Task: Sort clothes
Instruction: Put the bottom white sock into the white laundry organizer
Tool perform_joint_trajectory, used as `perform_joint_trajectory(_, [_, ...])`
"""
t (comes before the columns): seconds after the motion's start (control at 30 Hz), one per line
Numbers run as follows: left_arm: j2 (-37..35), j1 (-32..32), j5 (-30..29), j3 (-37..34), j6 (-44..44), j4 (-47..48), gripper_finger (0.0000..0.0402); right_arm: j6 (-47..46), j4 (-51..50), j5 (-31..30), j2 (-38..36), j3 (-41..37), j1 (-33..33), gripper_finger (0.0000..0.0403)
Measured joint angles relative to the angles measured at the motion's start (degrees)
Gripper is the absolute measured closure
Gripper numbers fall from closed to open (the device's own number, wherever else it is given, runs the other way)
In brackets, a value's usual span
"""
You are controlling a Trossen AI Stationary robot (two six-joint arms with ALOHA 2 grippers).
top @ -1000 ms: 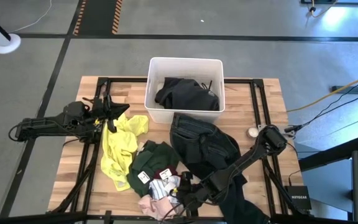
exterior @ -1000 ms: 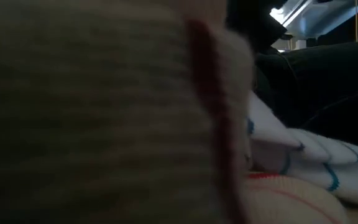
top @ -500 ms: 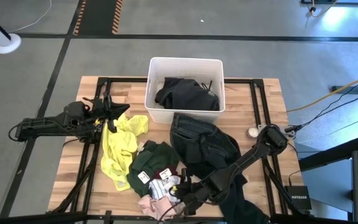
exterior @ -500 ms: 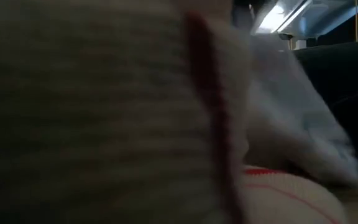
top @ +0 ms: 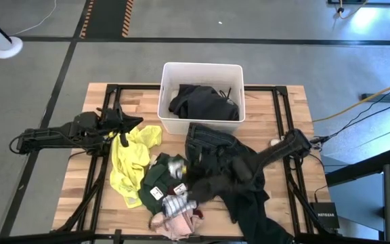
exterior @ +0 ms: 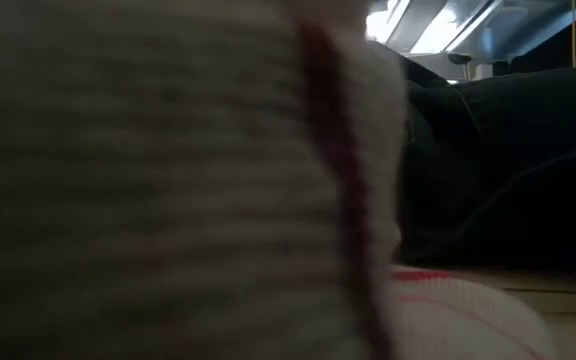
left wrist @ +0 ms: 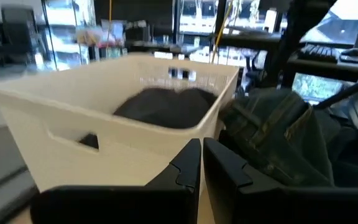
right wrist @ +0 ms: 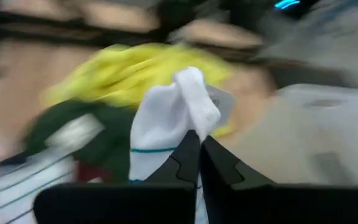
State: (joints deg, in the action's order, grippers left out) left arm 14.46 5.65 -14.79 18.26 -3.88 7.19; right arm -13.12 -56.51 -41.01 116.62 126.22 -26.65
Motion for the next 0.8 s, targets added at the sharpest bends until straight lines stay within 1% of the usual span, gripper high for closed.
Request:
perform_joint_trajectory(0.1, [-0.3, 0.0, 0.0, 0.0, -1.2, 1.2, 0.0389, 4.1, -3.8, -7.2, 0.0, 6.2, 3.3, 0.0394])
perform_joint_trajectory(0.17, [-1.4, 0.0, 0.3, -0.6, -1.3, -0.2, 0.0389, 5.4, -5.7, -9.7, 0.0, 8.9, 5.9, 0.0393])
perform_joint_trajectory(0.2, [-2.3, 0.0, 0.7, -1.3, -1.2, -1.1, 0.0389, 6.1, -5.1, -10.4, -0.9, 8.4, 7.1, 0.0392])
perform_joint_trajectory(0.27, [-4.7, 0.0, 1.2, -2.6, -0.2, -1.6, 0.0389, 6.2, -5.0, -10.3, -2.8, 6.9, 10.1, 0.0392])
perform_joint_trajectory(0.33, [-7.7, 0.0, 1.3, -4.3, 1.1, -1.6, 0.0389, 4.4, -7.1, -10.3, -4.0, 6.8, 13.0, 0.0393])
perform_joint_trajectory(0.47, [-14.3, 0.0, 1.3, -7.7, 2.8, -2.5, 0.0389, 1.7, -10.7, -10.5, -4.7, 6.8, 18.0, 0.0394])
perform_joint_trajectory(0.57, [-13.9, 0.0, 1.3, -9.2, 3.3, -3.5, 0.0389, 1.2, -10.7, -10.4, -4.7, 6.8, 20.8, 0.0391])
perform_joint_trajectory(0.7, [-13.7, 0.0, 1.3, -12.3, 3.6, -7.1, 0.0389, -0.4, -10.6, -10.4, -4.7, 6.8, 24.1, 0.039])
perform_joint_trajectory(0.8, [-14.0, 0.0, 1.3, -14.9, 3.8, -10.8, 0.0389, -2.1, -10.6, -9.1, -4.7, 6.8, 26.3, 0.0387])
